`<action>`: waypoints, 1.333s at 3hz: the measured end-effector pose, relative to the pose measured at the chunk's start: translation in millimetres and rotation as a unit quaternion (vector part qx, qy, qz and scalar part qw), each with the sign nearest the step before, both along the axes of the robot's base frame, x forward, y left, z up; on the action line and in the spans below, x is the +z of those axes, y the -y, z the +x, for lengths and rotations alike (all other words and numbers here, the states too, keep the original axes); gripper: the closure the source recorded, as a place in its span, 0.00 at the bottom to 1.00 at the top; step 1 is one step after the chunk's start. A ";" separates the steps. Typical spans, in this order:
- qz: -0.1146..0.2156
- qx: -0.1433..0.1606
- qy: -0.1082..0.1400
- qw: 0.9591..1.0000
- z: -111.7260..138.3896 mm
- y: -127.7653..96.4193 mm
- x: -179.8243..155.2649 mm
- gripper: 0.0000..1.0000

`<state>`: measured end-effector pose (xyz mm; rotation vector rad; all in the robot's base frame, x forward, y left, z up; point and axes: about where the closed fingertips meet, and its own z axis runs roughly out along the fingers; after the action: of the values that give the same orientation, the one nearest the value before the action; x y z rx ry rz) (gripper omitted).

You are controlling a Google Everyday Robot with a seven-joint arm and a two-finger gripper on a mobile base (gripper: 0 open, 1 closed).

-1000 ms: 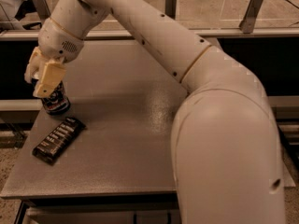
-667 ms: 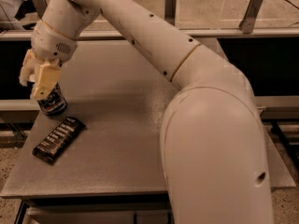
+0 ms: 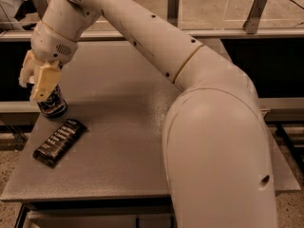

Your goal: Move pepsi can near rxbar chocolate

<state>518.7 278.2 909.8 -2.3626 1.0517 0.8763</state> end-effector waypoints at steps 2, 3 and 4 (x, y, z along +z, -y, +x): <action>0.004 0.000 0.000 1.000 -0.1 -6.1 -1.8 0.00; 0.010 0.009 -0.002 1.000 0.2 -10.9 1.6 0.00; -0.007 0.006 0.030 1.000 5.4 -5.2 33.6 0.00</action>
Offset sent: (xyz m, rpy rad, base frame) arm 0.0000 0.0029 -0.0008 0.0035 0.0002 -0.0006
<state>524.0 283.4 943.4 -2.3944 1.0236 0.7997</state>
